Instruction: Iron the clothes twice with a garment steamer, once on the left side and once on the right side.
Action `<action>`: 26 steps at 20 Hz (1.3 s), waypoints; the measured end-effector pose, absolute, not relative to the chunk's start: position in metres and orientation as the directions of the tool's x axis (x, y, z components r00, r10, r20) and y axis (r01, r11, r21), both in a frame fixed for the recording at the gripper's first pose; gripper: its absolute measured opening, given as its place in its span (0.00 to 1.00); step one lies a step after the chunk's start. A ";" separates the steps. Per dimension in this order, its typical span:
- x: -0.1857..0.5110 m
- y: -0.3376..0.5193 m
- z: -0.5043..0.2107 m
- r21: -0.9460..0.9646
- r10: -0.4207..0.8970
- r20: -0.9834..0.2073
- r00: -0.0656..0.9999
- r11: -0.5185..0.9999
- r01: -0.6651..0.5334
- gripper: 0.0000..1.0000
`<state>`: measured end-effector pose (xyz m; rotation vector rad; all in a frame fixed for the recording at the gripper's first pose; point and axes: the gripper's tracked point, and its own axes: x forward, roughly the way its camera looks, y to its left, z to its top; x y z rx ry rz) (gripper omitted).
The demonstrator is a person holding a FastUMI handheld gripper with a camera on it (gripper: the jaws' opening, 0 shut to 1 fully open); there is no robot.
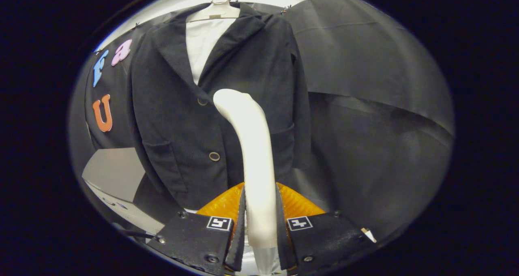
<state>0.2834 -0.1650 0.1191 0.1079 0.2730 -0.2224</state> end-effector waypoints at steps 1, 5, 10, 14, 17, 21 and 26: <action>0.284 -0.164 0.114 0.071 -0.205 -0.285 0.936 0.970 0.234 0.37; 0.286 -0.162 0.096 0.058 -0.208 -0.310 0.928 0.970 0.236 0.37; 0.287 -0.159 0.072 0.050 -0.212 -0.337 0.917 0.969 0.243 0.37; 0.286 -0.159 0.053 0.050 -0.212 -0.367 0.906 0.968 0.247 0.37; 0.286 -0.158 0.038 0.053 -0.206 -0.386 0.899 0.968 0.245 0.37; 0.284 -0.157 0.014 0.060 -0.186 -0.415 0.890 0.971 0.231 0.37; 0.284 -0.153 -0.021 0.088 -0.148 -0.458 0.877 0.974 0.210 0.37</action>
